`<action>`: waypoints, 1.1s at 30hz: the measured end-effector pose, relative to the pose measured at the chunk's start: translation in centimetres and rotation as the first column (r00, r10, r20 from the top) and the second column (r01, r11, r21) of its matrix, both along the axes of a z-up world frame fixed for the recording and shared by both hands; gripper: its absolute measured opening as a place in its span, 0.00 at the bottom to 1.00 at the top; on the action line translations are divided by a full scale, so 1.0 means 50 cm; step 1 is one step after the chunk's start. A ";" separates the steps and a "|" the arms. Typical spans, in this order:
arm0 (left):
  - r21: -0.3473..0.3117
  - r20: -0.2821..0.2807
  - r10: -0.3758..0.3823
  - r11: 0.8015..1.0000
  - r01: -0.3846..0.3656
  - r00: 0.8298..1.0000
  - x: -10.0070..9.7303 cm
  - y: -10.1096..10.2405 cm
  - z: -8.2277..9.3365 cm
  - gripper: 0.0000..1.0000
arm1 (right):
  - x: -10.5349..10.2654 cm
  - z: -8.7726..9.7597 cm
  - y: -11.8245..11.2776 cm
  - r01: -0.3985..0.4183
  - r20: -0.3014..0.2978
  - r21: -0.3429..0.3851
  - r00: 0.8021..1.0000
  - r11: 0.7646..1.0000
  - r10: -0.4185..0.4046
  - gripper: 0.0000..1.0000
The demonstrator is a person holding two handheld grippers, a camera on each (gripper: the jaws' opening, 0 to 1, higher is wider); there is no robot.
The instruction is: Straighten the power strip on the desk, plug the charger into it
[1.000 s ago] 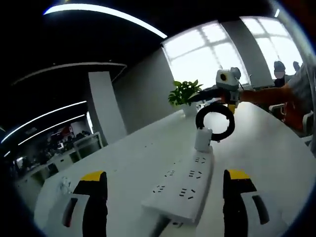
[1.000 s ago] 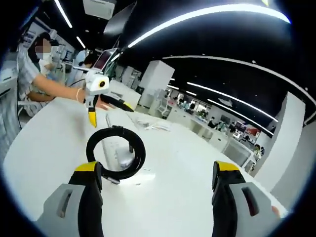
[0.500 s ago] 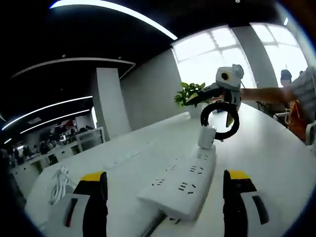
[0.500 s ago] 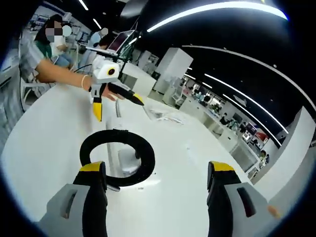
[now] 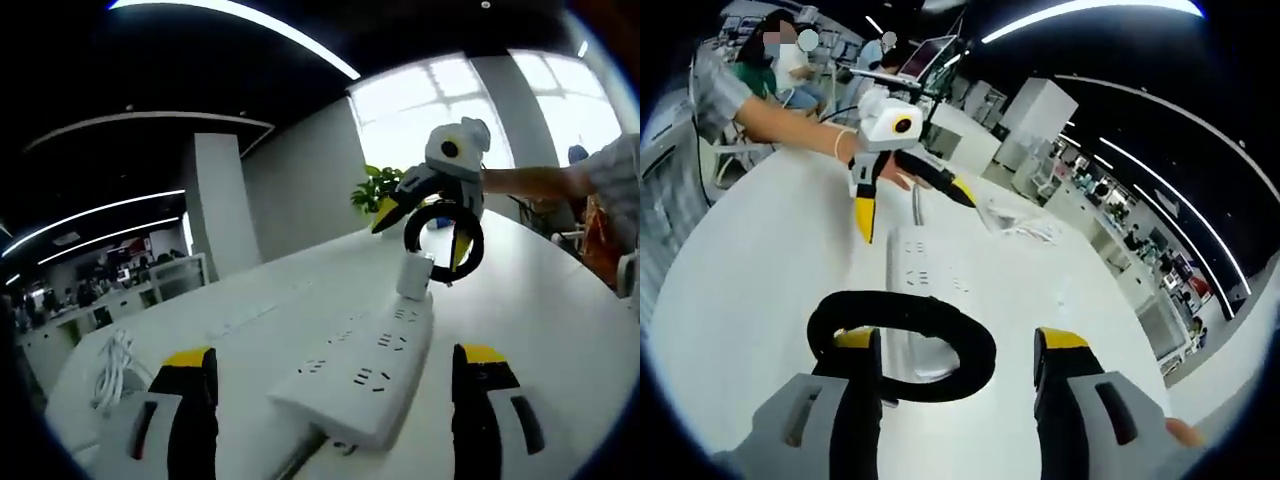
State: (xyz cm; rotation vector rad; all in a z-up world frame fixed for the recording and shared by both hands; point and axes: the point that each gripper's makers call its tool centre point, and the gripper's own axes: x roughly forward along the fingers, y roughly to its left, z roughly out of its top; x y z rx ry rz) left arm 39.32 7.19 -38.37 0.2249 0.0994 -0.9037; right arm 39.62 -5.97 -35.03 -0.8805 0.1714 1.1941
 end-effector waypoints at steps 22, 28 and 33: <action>-0.010 -0.007 -0.005 1.000 0.005 1.000 -0.002 0.000 0.001 0.99 | -0.003 -0.030 0.010 0.003 -0.072 -0.182 0.997 0.983 -0.016 0.31; -0.017 -0.013 0.000 1.000 -0.001 1.000 0.000 0.003 0.001 0.99 | -0.008 -0.037 0.007 0.003 -0.107 -0.220 0.994 0.975 -0.027 0.27; -0.011 -0.013 -0.001 1.000 0.001 1.000 -0.003 0.001 -0.001 0.99 | -0.015 -0.043 0.008 -0.009 -0.109 -0.255 0.994 0.967 -0.019 0.24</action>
